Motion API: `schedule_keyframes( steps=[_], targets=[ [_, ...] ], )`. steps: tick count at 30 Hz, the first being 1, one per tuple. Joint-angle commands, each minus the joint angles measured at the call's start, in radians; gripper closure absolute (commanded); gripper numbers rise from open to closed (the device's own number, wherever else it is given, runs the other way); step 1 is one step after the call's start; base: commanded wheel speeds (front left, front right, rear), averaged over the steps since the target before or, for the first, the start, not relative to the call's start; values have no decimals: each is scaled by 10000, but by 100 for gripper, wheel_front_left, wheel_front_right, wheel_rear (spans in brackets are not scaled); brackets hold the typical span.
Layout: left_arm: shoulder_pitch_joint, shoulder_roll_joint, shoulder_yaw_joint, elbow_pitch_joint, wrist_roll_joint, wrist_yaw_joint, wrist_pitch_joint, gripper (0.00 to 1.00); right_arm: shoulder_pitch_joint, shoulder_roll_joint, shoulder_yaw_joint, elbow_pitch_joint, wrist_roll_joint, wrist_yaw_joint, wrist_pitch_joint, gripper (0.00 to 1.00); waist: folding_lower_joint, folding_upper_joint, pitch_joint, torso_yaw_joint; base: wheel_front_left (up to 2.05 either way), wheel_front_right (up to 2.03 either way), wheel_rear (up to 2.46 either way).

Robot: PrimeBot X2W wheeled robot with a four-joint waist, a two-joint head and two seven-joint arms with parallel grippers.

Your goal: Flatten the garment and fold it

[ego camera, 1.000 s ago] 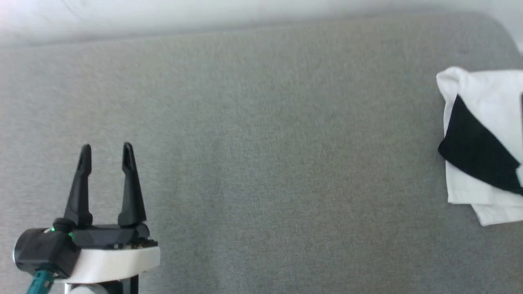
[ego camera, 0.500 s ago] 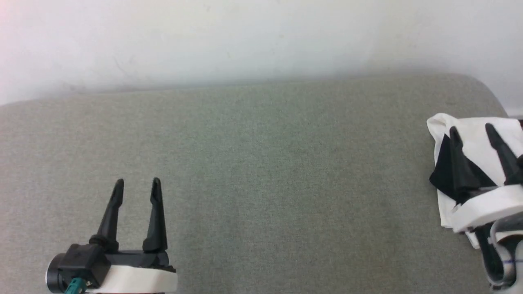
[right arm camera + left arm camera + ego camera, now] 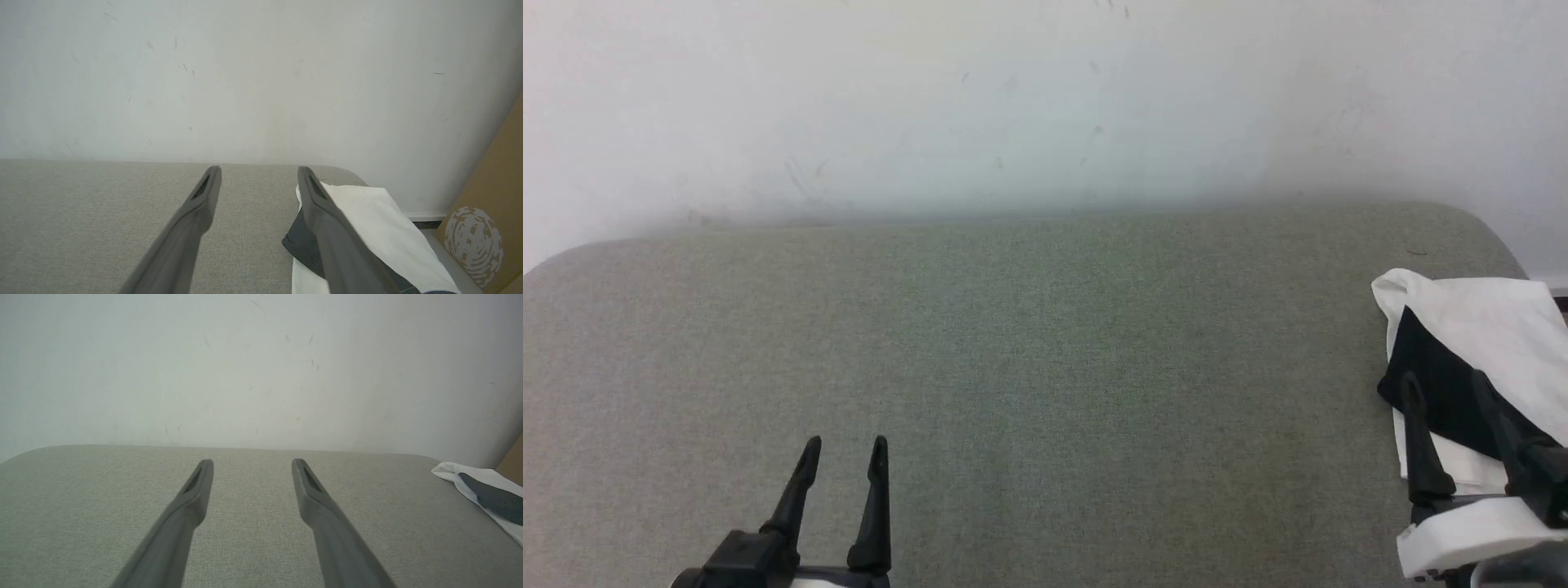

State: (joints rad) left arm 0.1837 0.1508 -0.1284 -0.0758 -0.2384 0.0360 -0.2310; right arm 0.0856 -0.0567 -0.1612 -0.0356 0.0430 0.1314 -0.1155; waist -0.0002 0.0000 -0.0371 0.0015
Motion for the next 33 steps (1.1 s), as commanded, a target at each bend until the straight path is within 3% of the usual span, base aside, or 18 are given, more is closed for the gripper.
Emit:
schedule_keyframes(
  steps=[1, 21, 22, 33],
  targets=[
    [116, -29, -5, 77, 10, 22, -83, 0, 87, 48, -85, 78, -28, -7, -158, 0, 2, 0, -6, 1, 0, 0, 0],
    [166, -27, -161, 459, 19, -56, -256, 0, 170, 63, 118, 867, 604, -7, -779, 0, 2, 0, -59, -86, 0, 0, 0],
    [90, -6, -147, 416, 22, -4, -175, 100, 182, 29, 106, 861, 567, 0, -714, 100, 2, 0, -57, -86, 0, 0, 0],
    [3, -49, -84, 428, 130, -18, -43, 100, 135, 23, 163, 838, 519, 0, -614, 100, 2, 0, -42, -86, 0, 0, 0]
  ],
)
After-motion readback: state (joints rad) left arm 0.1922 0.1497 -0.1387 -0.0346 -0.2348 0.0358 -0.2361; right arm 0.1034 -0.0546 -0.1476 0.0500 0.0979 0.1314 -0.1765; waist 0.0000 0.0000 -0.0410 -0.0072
